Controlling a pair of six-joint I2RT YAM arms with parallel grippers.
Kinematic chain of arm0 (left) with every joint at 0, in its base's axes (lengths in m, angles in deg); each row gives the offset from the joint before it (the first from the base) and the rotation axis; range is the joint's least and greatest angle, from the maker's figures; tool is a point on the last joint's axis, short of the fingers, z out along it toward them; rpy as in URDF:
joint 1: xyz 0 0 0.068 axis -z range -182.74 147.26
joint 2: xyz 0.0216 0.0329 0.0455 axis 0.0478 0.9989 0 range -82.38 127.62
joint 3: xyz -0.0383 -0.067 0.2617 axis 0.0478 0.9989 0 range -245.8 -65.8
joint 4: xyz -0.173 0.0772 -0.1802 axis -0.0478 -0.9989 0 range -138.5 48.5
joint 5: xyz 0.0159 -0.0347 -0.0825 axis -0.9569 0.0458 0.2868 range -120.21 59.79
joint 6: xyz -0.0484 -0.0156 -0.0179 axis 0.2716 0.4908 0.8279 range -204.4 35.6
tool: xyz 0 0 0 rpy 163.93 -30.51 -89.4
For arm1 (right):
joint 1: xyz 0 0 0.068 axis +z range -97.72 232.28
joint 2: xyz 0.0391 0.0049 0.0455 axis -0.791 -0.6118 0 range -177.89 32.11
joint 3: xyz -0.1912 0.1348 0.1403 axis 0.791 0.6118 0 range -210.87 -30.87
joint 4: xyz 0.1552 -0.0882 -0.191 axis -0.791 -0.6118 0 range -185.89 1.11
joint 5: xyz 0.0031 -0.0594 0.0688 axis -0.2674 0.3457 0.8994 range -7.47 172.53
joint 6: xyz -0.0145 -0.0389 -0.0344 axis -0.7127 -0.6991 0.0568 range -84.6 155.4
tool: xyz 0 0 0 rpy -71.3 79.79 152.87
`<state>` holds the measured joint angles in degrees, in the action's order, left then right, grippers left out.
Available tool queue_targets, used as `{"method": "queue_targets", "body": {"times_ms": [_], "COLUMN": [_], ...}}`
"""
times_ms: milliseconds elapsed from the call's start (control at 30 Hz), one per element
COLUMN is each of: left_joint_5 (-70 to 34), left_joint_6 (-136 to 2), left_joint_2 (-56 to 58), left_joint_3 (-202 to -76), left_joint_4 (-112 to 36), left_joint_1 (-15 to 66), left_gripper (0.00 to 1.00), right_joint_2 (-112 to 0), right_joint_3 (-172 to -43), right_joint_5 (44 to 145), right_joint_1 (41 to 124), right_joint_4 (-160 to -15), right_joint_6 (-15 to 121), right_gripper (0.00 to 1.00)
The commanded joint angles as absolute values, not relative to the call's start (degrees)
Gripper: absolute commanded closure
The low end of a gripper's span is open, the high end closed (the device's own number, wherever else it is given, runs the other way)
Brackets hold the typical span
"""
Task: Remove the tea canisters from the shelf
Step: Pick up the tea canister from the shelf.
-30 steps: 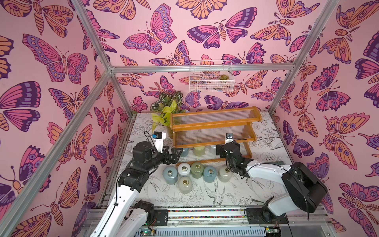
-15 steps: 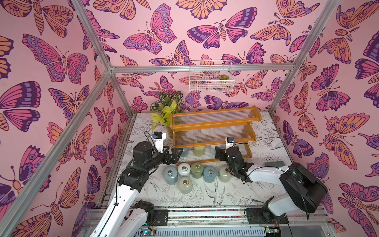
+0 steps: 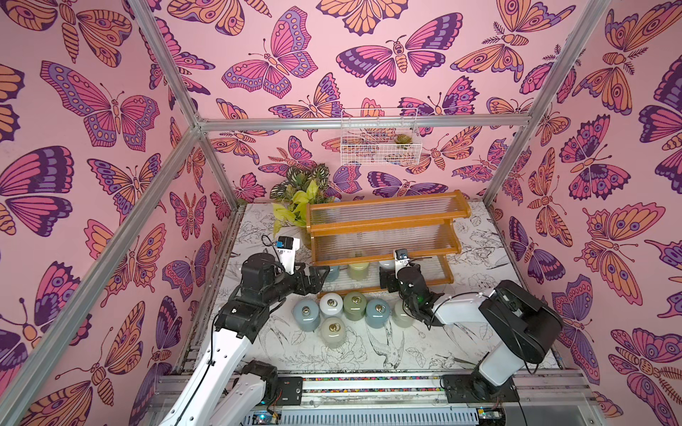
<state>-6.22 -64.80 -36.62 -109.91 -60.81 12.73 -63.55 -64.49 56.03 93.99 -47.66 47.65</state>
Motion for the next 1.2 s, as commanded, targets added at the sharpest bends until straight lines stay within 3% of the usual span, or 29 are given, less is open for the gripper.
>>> {"method": "queue_targets", "body": {"times_ms": [0, 467, 733, 900, 1167], "left_joint_5": [-6.4, -6.8, -7.1, -7.3, -7.3], "left_joint_6": [-65.2, -65.6, -65.7, -65.7, -65.7], "left_joint_2": [-36.7, -36.6, -36.4, -36.2, -36.3], "left_joint_3": [-109.7, -109.4, -109.4, -109.3, -109.2], "left_joint_4": [-60.2, -60.3, -60.2, -60.2, -60.2], "left_joint_1": [13.1, 13.1, 13.1, 13.0, 13.0], "left_gripper": [0.00, 0.00, 0.00, 0.00, 0.00], "right_joint_2": [-65.0, -70.2, -70.5, -69.6, -66.2], "right_joint_3": [-66.8, -72.1, -71.5, -70.3, -68.4], "right_joint_5": [55.4, 54.3, 54.0, 54.2, 53.4], "right_joint_1": [94.2, 94.2, 94.2, 94.2, 94.1], "right_joint_4": [-45.5, -48.7, -48.0, -45.6, -44.6], "right_joint_6": [44.8, 43.7, 43.9, 43.4, 43.2], "right_gripper": [0.01, 0.00, 0.16, 0.35, 0.45]}}
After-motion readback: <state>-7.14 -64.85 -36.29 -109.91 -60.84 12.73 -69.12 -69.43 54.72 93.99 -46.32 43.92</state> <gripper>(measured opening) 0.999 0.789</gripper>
